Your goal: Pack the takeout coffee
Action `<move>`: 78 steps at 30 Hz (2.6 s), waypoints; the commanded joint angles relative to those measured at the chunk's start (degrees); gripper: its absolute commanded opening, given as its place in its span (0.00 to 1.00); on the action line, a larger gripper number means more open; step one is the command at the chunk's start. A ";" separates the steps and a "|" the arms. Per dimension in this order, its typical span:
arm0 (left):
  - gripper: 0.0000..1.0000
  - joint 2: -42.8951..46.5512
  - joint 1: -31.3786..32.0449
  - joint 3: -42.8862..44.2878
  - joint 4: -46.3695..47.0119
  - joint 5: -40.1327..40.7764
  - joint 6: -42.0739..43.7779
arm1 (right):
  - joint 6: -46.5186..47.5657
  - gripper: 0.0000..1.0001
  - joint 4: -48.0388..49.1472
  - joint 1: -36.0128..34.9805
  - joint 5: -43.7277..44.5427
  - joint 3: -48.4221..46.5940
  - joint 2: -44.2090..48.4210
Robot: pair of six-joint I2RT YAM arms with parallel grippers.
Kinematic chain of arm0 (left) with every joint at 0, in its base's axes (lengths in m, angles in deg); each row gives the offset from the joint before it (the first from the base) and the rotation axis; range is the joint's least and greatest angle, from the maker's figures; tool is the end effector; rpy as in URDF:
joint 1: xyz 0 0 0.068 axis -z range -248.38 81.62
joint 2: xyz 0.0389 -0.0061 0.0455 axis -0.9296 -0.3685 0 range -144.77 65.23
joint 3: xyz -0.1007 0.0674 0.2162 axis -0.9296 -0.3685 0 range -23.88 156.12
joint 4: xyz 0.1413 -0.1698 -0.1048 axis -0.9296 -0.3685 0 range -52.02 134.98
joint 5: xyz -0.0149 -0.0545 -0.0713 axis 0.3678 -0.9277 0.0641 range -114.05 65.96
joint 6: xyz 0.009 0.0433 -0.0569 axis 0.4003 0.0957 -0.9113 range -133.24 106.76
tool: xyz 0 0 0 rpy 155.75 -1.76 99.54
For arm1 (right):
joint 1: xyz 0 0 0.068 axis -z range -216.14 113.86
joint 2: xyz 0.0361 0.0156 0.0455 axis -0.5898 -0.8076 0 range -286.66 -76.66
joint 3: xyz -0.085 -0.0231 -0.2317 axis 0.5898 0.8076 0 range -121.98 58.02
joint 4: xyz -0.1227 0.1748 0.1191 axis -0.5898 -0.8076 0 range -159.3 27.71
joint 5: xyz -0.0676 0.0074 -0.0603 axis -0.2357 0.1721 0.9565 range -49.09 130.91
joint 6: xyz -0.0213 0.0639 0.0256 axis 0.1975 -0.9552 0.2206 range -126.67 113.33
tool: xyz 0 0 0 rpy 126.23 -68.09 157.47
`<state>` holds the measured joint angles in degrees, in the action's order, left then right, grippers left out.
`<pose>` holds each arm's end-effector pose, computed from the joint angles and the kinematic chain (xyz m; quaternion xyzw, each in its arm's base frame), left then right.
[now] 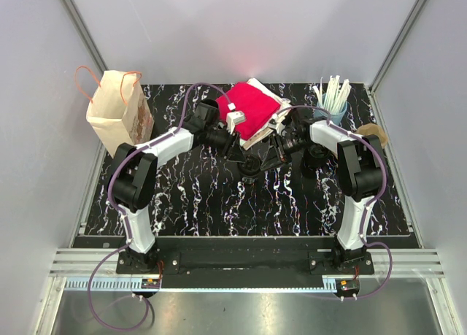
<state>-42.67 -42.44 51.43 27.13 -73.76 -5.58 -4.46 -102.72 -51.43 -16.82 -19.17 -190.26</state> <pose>0.3294 -0.2107 0.1817 0.3830 0.7762 -0.4393 0.2404 0.3316 0.1429 0.1423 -0.1870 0.8514 0.4879 0.0451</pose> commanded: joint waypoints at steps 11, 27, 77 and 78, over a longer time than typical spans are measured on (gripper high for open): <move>0.43 -5.04 -0.71 0.18 -5.09 11.13 5.44 | 6.92 0.62 -2.90 -1.41 7.11 -8.77 1.72; 0.72 -3.64 -0.97 4.76 -7.20 7.88 3.77 | 4.11 0.69 -3.17 -1.50 5.53 -12.81 0.31; 0.77 -3.99 -6.86 2.83 -4.39 -6.27 0.86 | 6.13 0.49 -5.63 -7.04 11.50 -15.71 -4.87; 0.76 -3.90 -6.86 2.13 -4.56 -6.71 1.30 | 6.13 0.48 -5.80 -6.95 11.42 -15.80 -4.96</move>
<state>-46.80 -49.35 55.56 21.67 -77.04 -6.06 -0.54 -107.35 -57.70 -6.68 -33.16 -193.95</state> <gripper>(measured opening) 0.772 0.490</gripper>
